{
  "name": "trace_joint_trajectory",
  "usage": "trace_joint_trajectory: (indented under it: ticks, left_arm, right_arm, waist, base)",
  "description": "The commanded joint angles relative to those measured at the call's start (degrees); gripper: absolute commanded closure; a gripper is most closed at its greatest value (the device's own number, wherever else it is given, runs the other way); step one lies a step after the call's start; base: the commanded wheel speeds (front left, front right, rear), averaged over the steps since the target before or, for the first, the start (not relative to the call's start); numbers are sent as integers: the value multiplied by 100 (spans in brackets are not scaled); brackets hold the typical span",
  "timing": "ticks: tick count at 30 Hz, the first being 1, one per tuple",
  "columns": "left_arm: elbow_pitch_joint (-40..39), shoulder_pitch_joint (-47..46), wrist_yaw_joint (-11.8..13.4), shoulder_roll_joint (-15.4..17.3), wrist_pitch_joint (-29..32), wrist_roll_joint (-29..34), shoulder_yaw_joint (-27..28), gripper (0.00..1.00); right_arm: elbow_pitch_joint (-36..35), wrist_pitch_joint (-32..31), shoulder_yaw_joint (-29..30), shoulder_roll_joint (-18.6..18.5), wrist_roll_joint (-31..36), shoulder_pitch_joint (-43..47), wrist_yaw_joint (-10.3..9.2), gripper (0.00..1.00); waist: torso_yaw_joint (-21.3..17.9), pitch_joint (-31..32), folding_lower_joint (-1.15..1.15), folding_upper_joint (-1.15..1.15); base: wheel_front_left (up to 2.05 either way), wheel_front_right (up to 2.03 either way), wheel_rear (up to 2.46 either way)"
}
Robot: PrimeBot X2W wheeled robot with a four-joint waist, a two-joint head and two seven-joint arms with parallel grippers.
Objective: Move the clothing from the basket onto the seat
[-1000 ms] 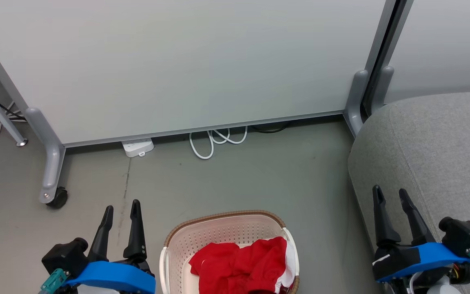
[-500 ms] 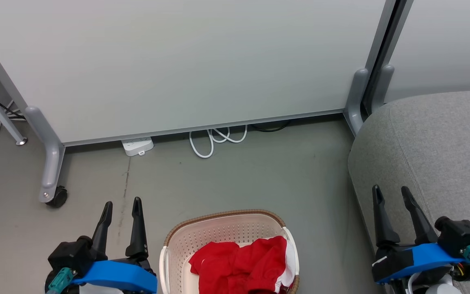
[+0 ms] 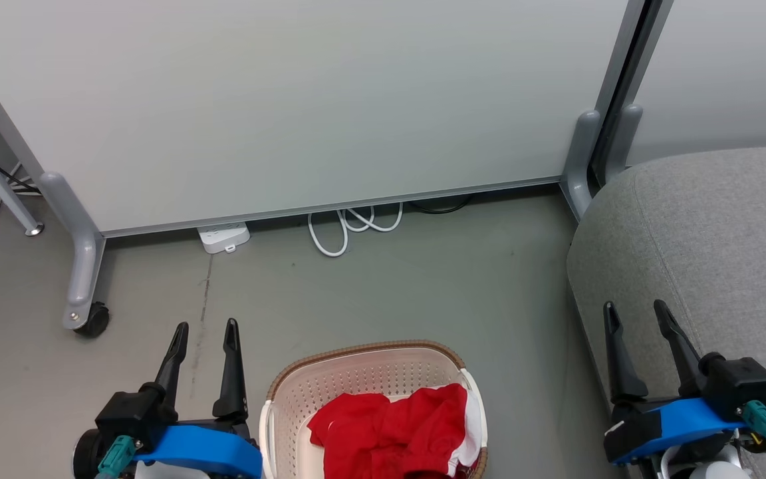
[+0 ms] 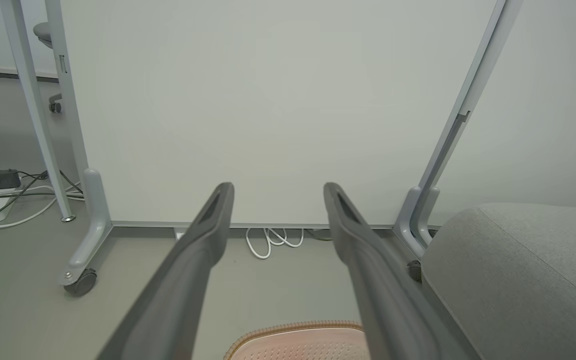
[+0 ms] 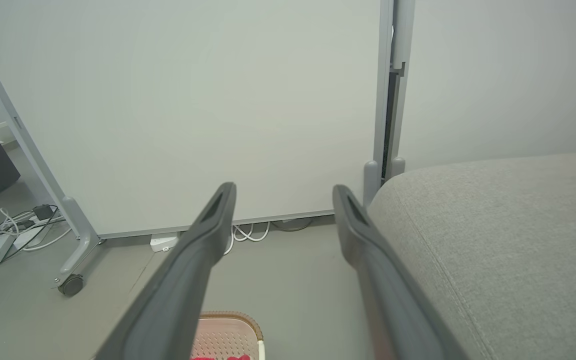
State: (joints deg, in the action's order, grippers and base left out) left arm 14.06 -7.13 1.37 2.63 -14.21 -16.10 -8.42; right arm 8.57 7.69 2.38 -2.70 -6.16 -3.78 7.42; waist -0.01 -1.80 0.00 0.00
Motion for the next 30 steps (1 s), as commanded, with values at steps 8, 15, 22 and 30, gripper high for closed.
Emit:
trace_joint_trajectory:
  ticks: [8, 15, 22, 30]
  left_arm:
    - [-4, -72, 65, 42, -115, 259, -37, 0]
    - [24, -68, 82, 41, -107, 140, -37, 0]
    - [12, -67, 82, 41, -107, 145, -37, 0]
    - [-4, -105, 67, 39, -106, 163, -36, 0]
  right_arm:
    - [-42, 80, 27, -32, 409, -49, 11, 0]
    - [-24, 87, 59, -30, 342, -45, 7, 0]
    - [-58, 70, 49, -30, 324, -20, 6, 0]
    - [-91, 99, 9, -30, 315, -140, 6, 0]
  waist:
    - [8, -7, 0, 0]
    - [11, 2, 0, 0]
    - [11, -15, 0, 0]
    - [-36, -198, 0, 0]
  base:
    - [0, 0, 0]
    - [0, 0, 0]
    - [0, 0, 0]
    - [0, 0, 0]
